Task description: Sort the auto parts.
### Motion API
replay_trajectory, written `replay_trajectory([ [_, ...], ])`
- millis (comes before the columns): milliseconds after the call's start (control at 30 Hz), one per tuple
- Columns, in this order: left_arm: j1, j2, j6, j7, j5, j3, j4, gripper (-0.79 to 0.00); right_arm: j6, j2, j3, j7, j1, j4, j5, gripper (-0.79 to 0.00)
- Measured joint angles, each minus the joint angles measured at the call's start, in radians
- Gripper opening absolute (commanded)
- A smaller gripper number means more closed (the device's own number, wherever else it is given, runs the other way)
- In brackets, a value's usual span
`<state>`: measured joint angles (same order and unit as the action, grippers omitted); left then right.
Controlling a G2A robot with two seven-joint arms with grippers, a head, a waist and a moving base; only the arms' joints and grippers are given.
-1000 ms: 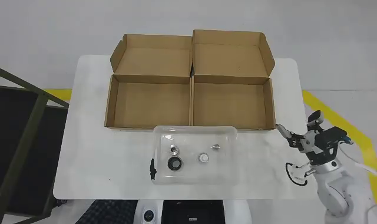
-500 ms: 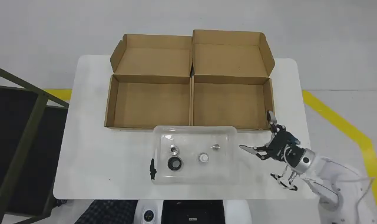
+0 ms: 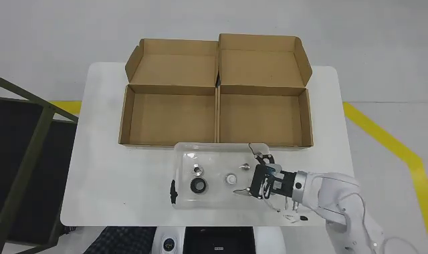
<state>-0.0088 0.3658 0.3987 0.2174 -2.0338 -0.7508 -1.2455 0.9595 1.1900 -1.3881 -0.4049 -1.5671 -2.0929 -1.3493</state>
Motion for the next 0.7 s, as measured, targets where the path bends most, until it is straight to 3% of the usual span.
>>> replay_trajectory([
  [567,0.0,0.0,0.0,0.0,0.0,0.0,0.0,0.0,-0.033,-0.009,0.139,-0.114,0.092,0.087,0.046,-0.003],
  [633,0.0,0.0,0.0,0.0,0.0,0.0,0.0,0.0,-0.033,-0.012,0.142,-0.117,0.095,0.096,0.043,-0.074],
  [700,0.0,0.0,0.0,0.0,0.0,0.0,0.0,0.0,-0.037,-0.015,0.143,-0.121,0.096,0.105,0.037,-0.043],
])
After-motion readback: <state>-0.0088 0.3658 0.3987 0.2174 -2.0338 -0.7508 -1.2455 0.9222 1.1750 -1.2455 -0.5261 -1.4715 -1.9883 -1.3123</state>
